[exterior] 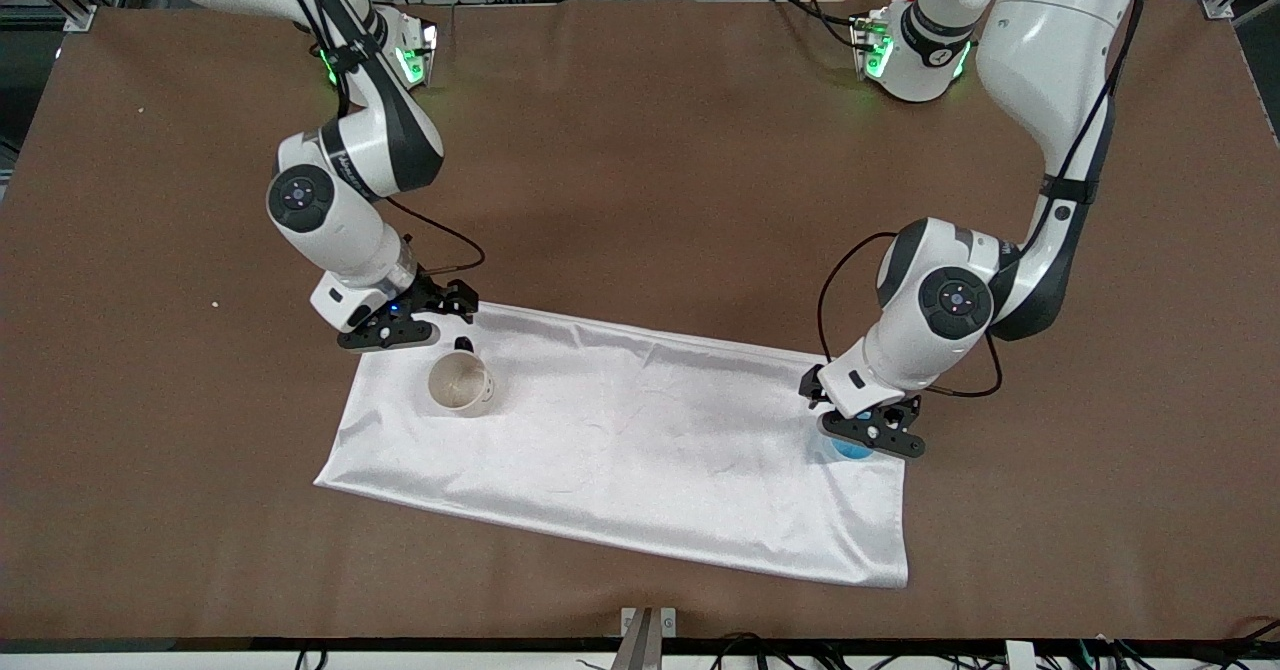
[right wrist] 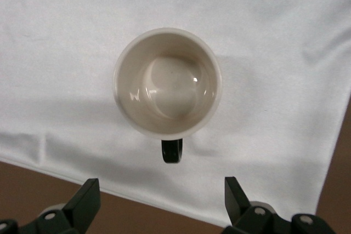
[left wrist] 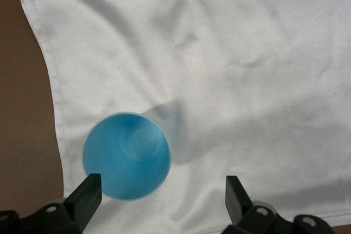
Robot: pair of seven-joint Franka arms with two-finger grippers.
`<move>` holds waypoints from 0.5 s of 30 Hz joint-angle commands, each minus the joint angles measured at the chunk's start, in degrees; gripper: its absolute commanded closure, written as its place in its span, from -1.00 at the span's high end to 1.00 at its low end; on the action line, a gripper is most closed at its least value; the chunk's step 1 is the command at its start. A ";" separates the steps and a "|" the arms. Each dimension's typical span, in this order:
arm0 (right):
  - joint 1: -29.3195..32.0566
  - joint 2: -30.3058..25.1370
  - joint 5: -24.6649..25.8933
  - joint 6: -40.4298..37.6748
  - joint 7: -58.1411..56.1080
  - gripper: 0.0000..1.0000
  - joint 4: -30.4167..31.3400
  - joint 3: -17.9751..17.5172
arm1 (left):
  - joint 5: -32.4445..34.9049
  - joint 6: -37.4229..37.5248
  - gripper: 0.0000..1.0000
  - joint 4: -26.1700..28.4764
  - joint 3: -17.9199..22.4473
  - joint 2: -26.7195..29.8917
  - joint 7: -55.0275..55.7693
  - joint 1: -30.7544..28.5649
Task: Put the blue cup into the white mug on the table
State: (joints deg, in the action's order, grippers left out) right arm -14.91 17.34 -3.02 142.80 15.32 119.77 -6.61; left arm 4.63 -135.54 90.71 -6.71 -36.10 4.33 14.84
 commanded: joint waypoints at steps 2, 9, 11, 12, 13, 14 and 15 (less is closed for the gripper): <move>-0.99 3.40 0.47 4.15 1.99 1.00 -0.51 0.28 | 2.14 -3.15 1.00 -1.59 -0.06 -2.13 -0.55 0.36; -0.91 5.24 1.09 6.43 1.90 1.00 -0.68 0.37 | 4.51 -5.96 1.00 -1.59 -0.15 -3.63 -0.63 0.63; -0.91 5.95 1.09 8.01 1.90 1.00 -0.59 0.46 | 4.77 -6.93 1.00 -1.59 -0.15 -4.06 -0.63 0.80; -0.91 6.56 1.09 8.72 1.90 1.00 -0.68 0.46 | 4.78 -7.20 1.00 -1.59 -0.15 -4.33 -0.63 0.89; -0.91 7.09 1.09 9.68 1.82 1.00 -0.68 0.46 | 4.78 -7.46 1.00 -1.59 -0.15 -4.42 -0.63 1.07; -0.91 7.53 1.09 10.47 1.73 1.00 -0.68 0.54 | 4.78 -7.64 1.00 -1.59 -0.15 -4.59 -0.63 1.07; -0.91 7.97 1.09 11.35 1.64 1.00 -0.68 0.55 | 4.86 -7.99 1.00 -1.50 -0.15 -4.85 -0.63 1.07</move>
State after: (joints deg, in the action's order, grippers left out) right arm -15.63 22.67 -3.01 150.45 15.96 119.72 -6.34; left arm 7.89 -141.89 90.56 -6.82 -39.14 4.26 15.44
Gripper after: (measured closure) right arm 0.000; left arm 0.000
